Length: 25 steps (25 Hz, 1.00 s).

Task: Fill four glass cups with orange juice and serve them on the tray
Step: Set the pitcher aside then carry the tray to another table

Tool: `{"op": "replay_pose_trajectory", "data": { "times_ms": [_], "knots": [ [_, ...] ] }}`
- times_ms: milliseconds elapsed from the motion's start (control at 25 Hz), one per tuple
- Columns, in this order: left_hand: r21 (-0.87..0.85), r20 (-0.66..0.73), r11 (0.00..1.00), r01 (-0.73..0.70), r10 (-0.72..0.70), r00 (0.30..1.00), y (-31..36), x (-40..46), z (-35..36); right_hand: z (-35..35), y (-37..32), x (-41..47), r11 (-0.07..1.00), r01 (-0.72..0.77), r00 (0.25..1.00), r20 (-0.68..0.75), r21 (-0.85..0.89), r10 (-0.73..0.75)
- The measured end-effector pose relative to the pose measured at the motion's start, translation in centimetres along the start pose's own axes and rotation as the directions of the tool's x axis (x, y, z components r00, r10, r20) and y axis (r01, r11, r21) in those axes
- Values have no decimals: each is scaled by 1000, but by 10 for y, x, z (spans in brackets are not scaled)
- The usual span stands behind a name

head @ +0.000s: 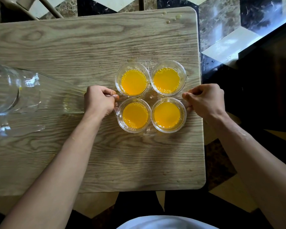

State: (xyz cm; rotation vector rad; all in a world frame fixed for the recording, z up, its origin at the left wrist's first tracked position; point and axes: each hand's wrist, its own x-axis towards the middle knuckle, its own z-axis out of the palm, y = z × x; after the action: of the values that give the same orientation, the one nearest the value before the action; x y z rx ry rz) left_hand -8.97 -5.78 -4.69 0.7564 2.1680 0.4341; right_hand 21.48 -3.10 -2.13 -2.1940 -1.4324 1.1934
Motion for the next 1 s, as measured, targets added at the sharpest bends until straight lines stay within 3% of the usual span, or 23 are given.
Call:
{"op": "replay_pose_trajectory", "data": {
  "times_ms": [1000],
  "knots": [
    [-99,105,993,-68,78,991,-23,-90,-35,-22,17,-110,998,-12,996,-87,55,17]
  ]
}}
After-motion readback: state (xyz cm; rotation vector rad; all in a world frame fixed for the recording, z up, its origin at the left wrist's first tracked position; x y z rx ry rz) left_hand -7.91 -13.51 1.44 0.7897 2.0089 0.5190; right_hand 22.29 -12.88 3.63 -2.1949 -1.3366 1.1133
